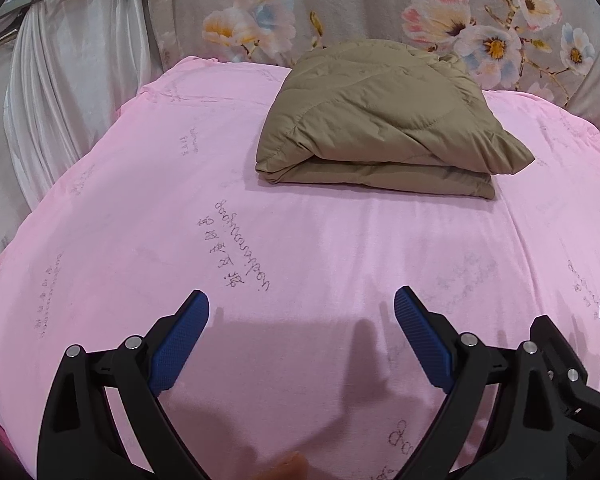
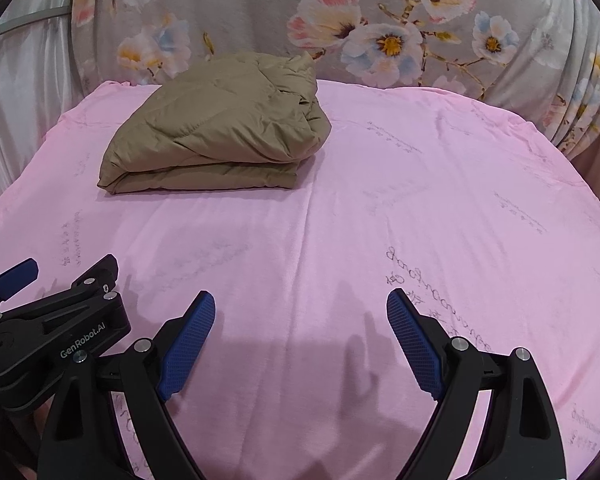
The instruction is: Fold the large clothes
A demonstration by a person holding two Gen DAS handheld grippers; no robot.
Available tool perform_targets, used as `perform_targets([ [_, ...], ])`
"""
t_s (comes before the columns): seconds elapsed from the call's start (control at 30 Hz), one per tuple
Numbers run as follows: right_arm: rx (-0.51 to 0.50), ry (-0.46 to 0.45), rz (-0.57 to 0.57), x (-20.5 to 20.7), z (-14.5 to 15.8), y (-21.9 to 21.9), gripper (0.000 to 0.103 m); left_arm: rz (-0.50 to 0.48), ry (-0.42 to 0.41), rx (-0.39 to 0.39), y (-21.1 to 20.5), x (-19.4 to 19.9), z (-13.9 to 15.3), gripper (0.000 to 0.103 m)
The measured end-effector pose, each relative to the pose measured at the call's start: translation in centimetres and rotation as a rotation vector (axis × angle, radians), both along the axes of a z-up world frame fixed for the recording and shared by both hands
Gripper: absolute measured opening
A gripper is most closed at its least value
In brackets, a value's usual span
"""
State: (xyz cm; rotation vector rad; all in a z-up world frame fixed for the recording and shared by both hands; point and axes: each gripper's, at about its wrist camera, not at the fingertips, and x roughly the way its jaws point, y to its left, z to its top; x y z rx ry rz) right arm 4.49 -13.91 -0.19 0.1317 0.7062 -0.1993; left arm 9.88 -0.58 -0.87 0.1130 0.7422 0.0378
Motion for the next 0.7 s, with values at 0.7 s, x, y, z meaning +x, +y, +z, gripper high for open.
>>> perform_targets([
  [0.7,0.009,-0.007,0.006,0.03,0.13,-0.28,0.086,-0.002,-0.013,0.004,-0.20,-0.35,0.18,0.091],
])
